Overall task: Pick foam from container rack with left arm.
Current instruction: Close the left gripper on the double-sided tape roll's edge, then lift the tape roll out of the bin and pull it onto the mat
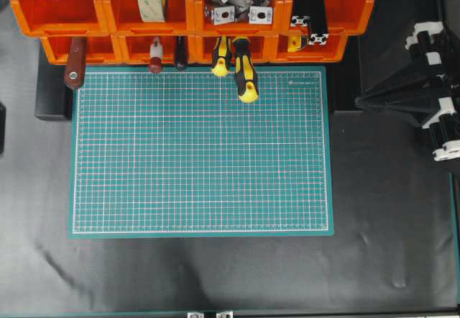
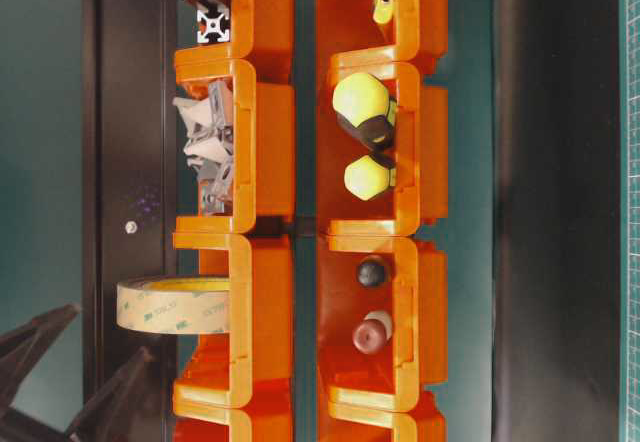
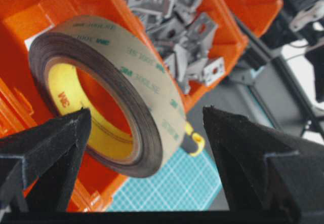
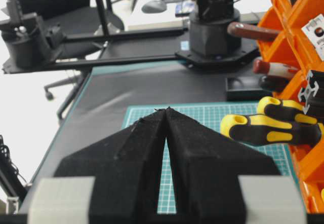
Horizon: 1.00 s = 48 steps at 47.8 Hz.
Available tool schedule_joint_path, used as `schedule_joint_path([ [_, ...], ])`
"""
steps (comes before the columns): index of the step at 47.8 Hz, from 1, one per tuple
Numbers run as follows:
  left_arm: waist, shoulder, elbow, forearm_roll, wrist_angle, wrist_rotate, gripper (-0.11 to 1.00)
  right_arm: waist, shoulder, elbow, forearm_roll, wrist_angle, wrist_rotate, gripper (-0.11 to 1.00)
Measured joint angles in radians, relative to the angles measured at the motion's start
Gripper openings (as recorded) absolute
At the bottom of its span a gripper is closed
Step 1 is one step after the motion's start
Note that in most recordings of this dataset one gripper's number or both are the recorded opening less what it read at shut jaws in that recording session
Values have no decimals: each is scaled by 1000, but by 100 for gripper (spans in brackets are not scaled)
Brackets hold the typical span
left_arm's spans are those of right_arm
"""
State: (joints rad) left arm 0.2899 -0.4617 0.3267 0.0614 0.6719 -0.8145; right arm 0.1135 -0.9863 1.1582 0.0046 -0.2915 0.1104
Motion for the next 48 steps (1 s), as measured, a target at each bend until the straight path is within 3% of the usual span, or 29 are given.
schedule_joint_path([
  [22,-17,115,-52,0,-37,-21,85,6,-5,0,0,0,0,1],
  [38,-18,117,-52,0,-40,-26,84,6,-5,-2,-2,0,-2,1],
  [44,-18,117,-52,0,-41,-35,76,6,-5,0,-2,0,-2,1],
  [48,-18,114,-52,-2,-43,-38,61,6,-3,-2,-2,0,-2,1],
])
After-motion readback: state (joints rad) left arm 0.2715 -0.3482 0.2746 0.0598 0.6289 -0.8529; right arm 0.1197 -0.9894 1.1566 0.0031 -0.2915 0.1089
